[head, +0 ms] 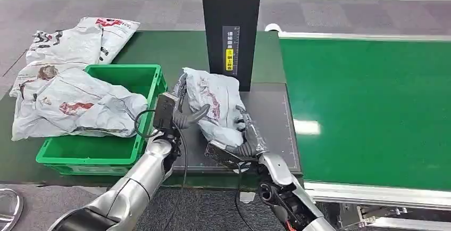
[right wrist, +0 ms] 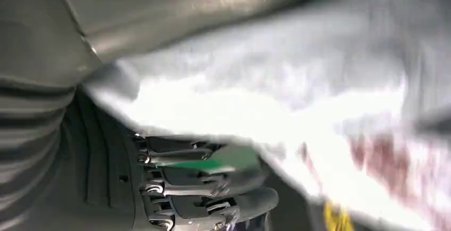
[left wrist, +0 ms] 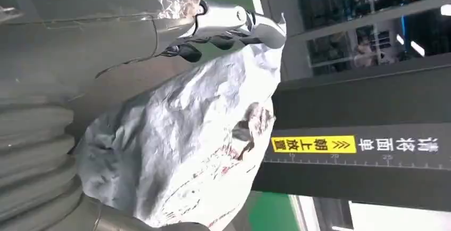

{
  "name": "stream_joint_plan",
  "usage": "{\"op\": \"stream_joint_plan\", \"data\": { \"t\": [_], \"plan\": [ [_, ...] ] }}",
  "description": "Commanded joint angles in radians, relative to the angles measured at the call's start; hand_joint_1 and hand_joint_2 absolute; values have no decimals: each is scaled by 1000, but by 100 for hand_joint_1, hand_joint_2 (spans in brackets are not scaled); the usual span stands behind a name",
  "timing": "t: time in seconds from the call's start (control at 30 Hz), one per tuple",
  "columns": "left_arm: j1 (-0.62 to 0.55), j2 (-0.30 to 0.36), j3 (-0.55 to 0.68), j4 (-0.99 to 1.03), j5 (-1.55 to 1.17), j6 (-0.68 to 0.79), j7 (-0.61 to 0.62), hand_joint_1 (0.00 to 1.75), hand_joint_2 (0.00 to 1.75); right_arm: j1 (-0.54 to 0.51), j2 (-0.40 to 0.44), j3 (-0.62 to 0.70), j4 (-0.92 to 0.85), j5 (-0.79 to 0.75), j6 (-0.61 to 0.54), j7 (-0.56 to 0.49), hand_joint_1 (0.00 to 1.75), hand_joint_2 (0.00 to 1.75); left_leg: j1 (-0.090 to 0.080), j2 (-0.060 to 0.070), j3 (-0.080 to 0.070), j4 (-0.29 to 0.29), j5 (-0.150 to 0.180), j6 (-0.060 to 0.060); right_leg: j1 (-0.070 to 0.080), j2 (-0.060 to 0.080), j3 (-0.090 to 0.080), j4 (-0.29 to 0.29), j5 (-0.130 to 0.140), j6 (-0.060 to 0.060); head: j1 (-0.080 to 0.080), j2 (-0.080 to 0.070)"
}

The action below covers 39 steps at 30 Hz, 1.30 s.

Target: Moved the parcel from conveyor to table for the left to box.

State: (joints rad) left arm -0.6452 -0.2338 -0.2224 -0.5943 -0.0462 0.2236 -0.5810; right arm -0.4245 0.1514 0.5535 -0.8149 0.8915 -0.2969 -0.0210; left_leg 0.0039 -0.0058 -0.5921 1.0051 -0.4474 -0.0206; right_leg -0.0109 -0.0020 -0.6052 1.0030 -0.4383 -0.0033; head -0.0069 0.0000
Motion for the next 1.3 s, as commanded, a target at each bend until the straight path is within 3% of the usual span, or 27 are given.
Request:
{"op": "stream_joint_plan", "data": {
  "t": [0.03, 0.23, 0.5, 0.7, 0.9, 1.03, 1.2, 1.3],
  "plan": [
    [-14, 7, 41, -30, 6, 49, -28, 0, 175, 8, -33, -120, -109, -190, -110, -138, 0, 175, 0, 0, 0, 0, 0, 0, 0, 0, 1, -1, 0, 0, 0, 0],
    [4, -15, 48, -98, 16, 135, -62, 0, 175, 73, -9, -266, -172, -418, -247, -363, 0, 175, 0, -1, 0, 0, 0, 0, 0, -2, 1, -1, 0, 0, 0, 0],
    [4, -15, 46, -96, 18, 137, -62, 0, 175, 74, -9, -263, -167, -426, -249, -370, 0, 175, 0, 0, 1, 0, 0, 0, 0, 0, 1, -1, 0, 0, 0, 0],
    [-6, -18, -27, -86, -58, 227, -78, 0, 175, 72, 18, -354, -165, -642, -282, -505, 0, 175, 0, 0, 1, 0, 0, 0, 1, 0, 1, -1, 0, 0, 0, 0],
    [-20, 7, -195, 35, -252, 74, 19, 0, 175, 3, 14, -439, -49, -819, -195, -532, 0, 175, 0, 0, 4, -2, 0, 1, 1, 0, 4, -3, 0, 0, 0, 0],
    [-22, 6, -193, 42, -253, 75, 15, 0, 175, -7, 15, -442, -39, -821, -194, -534, 0, 175, 0, 1, 3, -1, 0, 0, 0, 1, 2, -2, 0, 0, 0, 0],
    [-67, 5, -344, 193, -483, -61, 171, 0, 175, -42, 4, -473, -7, -806, -194, -530, 0, 175, 0, 2, 4, -2, 0, 0, 0, 2, 3, -2, 1, 0, 0, 0],
    [-82, -2, -399, 268, -616, -123, 294, 0, 175, -7, 2, -493, -73, -767, -181, -509, 0, 175, 0, -1, 4, -2, 0, 0, 0, -1, 4, -3, 1, 0, 0, 0]
  ]
}}
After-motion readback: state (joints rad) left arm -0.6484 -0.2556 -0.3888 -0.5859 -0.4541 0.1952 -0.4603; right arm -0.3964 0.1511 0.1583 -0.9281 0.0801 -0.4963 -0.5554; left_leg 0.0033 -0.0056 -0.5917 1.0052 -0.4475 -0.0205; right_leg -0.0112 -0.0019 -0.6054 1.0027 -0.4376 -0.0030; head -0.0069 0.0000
